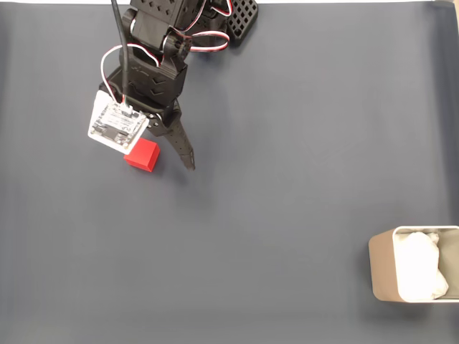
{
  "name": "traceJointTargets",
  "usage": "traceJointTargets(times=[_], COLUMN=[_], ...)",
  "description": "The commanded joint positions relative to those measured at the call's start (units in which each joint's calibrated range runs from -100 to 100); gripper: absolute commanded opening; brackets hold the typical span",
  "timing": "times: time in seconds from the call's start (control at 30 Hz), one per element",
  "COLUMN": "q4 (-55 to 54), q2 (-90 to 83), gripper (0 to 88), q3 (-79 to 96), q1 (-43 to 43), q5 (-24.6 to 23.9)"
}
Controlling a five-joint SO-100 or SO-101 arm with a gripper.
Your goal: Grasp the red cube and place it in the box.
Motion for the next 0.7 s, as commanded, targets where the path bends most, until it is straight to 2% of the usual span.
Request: traceJointTargets(times=[0.0, 0.67], q4=[0.2, -3.4], q2=[-2.2, -0.5], gripper=[44.1, 36.4], q3=[-0.4, 2.1], q1=[-0.7, -0.8], q5=[-0.5, 0.9])
